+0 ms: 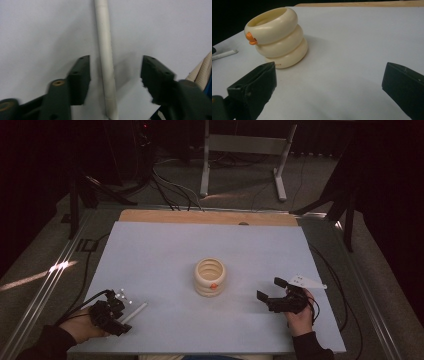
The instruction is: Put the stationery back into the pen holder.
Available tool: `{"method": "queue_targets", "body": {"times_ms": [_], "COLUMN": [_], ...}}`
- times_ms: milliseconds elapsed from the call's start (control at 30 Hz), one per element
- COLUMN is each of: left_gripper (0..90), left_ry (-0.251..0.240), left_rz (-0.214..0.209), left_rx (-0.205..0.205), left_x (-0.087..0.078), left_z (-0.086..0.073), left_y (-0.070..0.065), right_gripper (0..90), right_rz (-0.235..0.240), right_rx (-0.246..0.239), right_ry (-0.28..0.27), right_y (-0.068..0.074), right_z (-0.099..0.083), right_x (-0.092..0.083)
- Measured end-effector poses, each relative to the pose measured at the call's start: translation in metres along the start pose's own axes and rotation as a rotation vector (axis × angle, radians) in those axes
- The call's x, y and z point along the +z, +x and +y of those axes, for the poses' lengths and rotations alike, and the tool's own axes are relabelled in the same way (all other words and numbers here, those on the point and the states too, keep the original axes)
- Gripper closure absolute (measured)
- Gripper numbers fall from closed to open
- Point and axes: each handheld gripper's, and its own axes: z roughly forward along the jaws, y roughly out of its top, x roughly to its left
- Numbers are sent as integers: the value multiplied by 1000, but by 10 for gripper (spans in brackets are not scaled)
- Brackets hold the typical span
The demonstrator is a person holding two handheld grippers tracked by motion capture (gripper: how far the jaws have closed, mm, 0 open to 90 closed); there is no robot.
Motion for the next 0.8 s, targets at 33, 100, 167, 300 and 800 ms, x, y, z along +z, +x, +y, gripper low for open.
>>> {"method": "queue_targets", "body": {"times_ms": [33, 100, 167, 300, 800], "left_gripper": [493, 544, 598, 681, 798], "left_ry": [19, 47, 62, 94, 109], "left_rz": [7, 21, 31, 38, 19], "left_rx": [22, 41, 55, 61, 15], "left_x": [1, 2, 3, 5, 8], "left_z": [1, 3, 6, 10, 12], "left_y": [-1, -1, -1, -3, 4], "right_gripper": [0, 0, 0, 0, 0], "right_rz": [-1, 0, 0, 0, -3], "right_rx": [0, 0, 0, 0, 3], "right_ry": [0, 1, 2, 2, -2], "right_y": [0, 0, 0, -1, -1], "right_z": [0, 0, 0, 0, 0], "right_x": [0, 0, 0, 0, 0]}}
